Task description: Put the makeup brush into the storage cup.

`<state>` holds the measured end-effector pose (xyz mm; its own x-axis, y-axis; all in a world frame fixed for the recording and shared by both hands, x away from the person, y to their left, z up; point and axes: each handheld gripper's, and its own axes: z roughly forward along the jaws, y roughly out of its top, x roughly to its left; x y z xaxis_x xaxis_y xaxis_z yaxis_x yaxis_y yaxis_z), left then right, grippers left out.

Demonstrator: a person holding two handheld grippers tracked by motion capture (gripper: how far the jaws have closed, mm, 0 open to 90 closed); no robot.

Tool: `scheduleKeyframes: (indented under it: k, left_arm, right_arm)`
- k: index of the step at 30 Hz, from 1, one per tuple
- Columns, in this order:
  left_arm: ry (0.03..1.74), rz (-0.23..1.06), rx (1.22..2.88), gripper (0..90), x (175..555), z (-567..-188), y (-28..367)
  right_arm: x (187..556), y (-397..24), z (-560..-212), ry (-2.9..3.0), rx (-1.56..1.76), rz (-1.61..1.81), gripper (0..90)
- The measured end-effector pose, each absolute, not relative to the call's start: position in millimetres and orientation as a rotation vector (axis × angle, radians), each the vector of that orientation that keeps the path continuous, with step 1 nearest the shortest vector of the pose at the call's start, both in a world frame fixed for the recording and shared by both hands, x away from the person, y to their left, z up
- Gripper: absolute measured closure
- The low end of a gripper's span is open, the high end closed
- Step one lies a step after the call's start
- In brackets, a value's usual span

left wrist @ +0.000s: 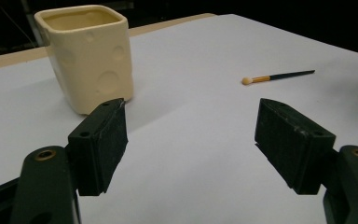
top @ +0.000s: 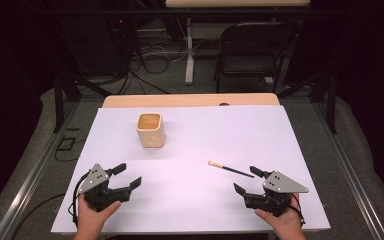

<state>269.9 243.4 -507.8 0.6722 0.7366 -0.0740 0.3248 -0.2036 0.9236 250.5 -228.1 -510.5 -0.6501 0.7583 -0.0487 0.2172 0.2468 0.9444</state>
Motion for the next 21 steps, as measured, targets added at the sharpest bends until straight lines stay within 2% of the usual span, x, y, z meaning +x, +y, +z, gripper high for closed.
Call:
scheduleKeyframes:
  k: [12,21]
  left_arm:
    - [0.857,0.452,1.797,23.9,269,-505,244]
    - [0.851,0.463,1.812,24.0,267,-505,243]
  right_arm:
    - [253,-224,-510,2.056,0.887,1.37,21.0]
    - [258,-216,-503,2.134,0.848,1.31,23.1]
